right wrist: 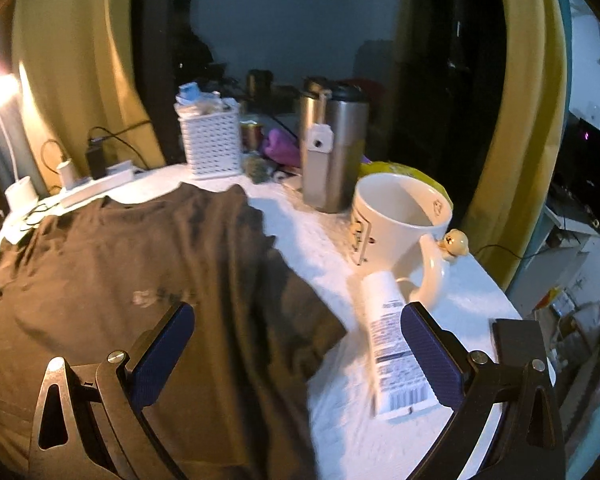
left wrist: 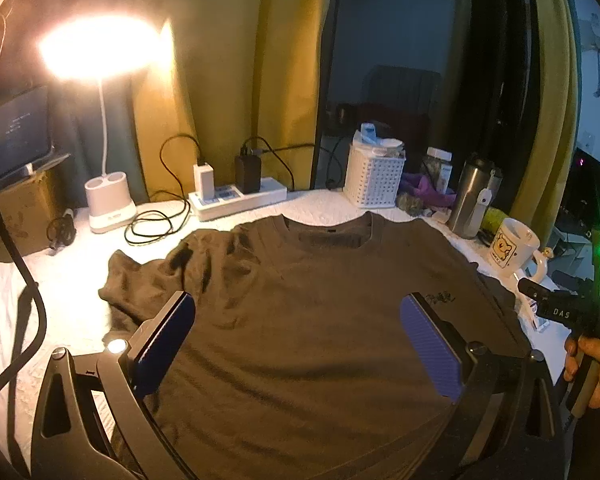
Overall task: Fold small clothes
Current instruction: 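Move the right gripper to the shirt's side edge and grasp it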
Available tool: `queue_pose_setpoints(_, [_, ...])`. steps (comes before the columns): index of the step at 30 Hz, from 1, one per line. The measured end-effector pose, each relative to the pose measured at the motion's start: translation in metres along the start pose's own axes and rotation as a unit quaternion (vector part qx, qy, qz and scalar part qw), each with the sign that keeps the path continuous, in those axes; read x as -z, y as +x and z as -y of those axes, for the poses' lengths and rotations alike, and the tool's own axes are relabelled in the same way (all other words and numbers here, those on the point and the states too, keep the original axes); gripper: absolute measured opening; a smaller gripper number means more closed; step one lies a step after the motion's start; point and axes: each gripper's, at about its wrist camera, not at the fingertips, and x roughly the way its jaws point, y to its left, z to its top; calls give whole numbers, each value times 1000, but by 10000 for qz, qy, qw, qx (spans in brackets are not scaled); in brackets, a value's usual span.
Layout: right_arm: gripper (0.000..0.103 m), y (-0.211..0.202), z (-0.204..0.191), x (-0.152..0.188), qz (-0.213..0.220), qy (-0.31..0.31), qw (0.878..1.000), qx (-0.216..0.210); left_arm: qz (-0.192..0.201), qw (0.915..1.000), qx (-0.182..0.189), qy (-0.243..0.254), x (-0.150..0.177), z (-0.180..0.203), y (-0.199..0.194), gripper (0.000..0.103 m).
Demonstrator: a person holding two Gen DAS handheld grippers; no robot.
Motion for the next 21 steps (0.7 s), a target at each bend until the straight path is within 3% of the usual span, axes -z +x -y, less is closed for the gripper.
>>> queue_pose_setpoints(1, [102,4,1,-1,-26,-14,10000,-21,-26,10000,0,-2,0,1,3,101])
queue_pose_setpoints(3, [89,15,3,-4,-120,-74,9999,-76,-92,10000,2,-13,-1,1,11,101])
queue_pose_setpoints(7, [72,41,6,-11,-334,-213,9991,-143,-220,9998,-13,-30,-2,3,26,101])
queue_pose_setpoints(15, [63,92,-2,-29,-658,-455,9964,-268,-415,9991,-68,-102,-3,-1,47,101])
queue_pose_setpoints(21, [63,126,-14,-31,-1024,-535,9919,-526,-533,9984,-105,-181,-3,-10,58,101])
